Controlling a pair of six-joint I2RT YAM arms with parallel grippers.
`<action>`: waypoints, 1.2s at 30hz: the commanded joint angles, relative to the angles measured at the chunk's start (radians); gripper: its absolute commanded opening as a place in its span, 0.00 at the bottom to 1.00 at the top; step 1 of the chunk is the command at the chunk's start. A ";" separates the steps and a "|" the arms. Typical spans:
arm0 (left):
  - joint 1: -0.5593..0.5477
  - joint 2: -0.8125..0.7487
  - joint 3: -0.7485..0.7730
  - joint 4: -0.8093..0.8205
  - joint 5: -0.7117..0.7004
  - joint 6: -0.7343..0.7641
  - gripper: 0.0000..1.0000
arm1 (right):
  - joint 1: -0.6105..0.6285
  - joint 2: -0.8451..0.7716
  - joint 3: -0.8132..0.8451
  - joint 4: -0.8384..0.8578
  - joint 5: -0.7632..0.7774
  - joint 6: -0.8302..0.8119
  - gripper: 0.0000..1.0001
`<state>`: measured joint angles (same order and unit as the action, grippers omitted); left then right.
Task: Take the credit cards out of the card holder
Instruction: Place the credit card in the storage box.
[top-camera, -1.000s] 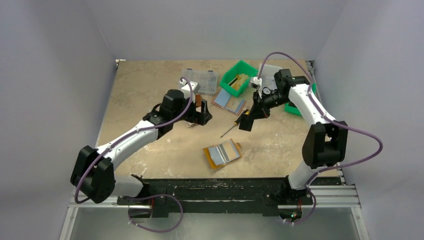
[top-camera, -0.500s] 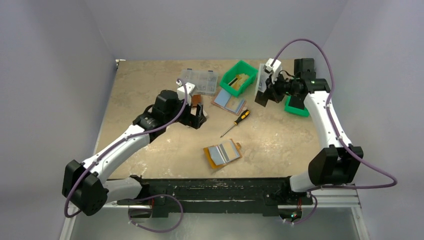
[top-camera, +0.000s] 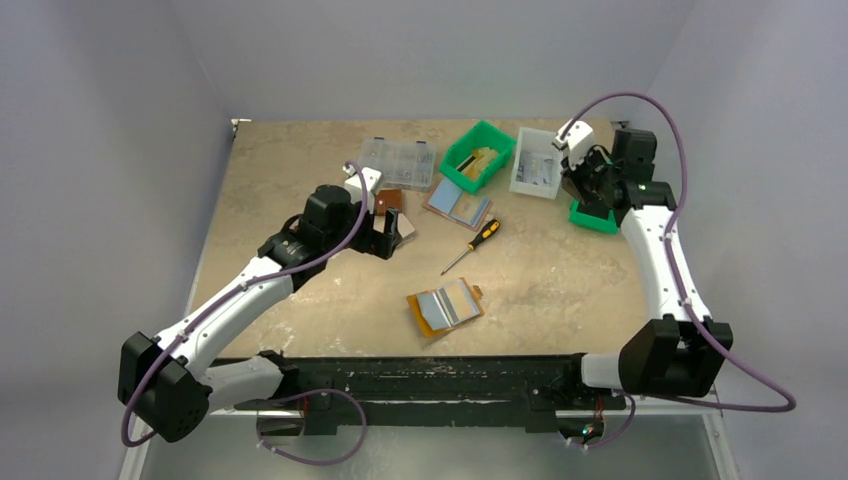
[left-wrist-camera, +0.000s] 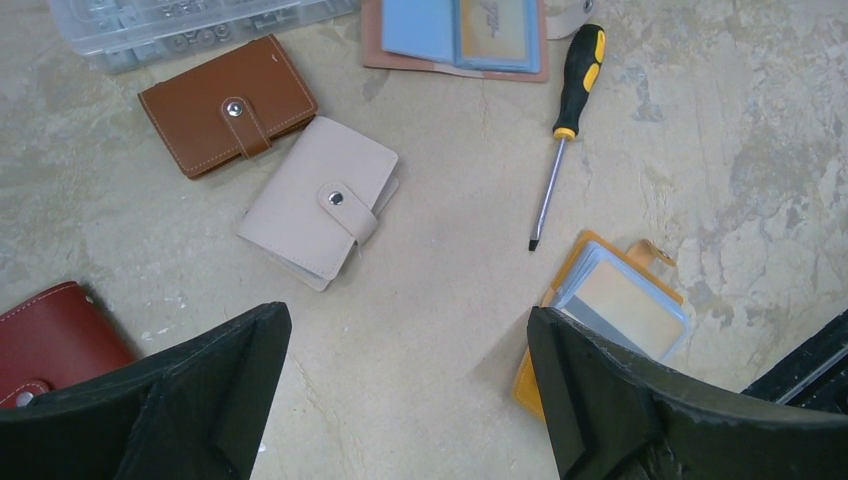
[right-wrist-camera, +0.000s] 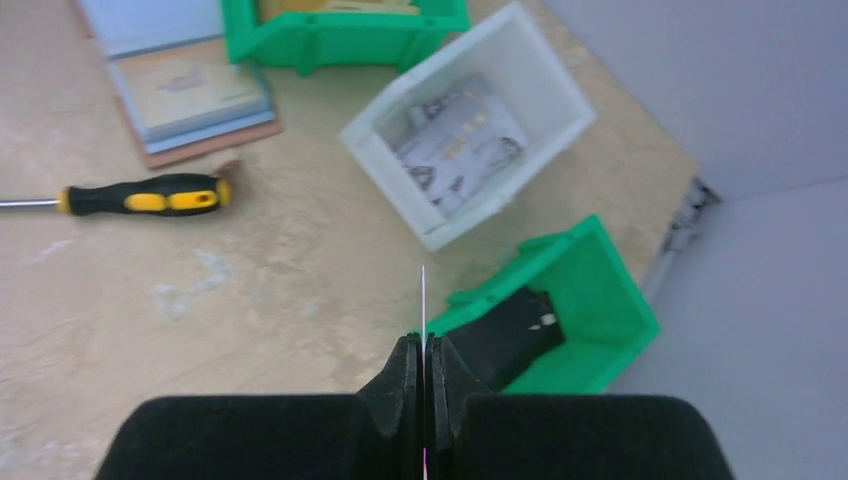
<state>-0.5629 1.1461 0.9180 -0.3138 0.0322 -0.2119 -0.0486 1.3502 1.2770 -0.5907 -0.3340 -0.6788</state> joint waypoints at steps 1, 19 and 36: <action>0.007 -0.038 -0.003 0.006 -0.029 0.026 0.96 | -0.060 -0.029 0.004 0.138 0.072 -0.100 0.00; 0.009 0.000 -0.005 0.013 -0.004 0.023 0.96 | -0.248 0.249 0.026 0.243 -0.088 -0.529 0.00; 0.018 -0.011 -0.004 0.013 0.004 0.021 0.96 | -0.247 0.381 -0.060 0.420 -0.089 -0.652 0.09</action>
<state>-0.5503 1.1481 0.9180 -0.3206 0.0227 -0.1986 -0.2985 1.7317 1.2369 -0.2138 -0.3878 -1.2797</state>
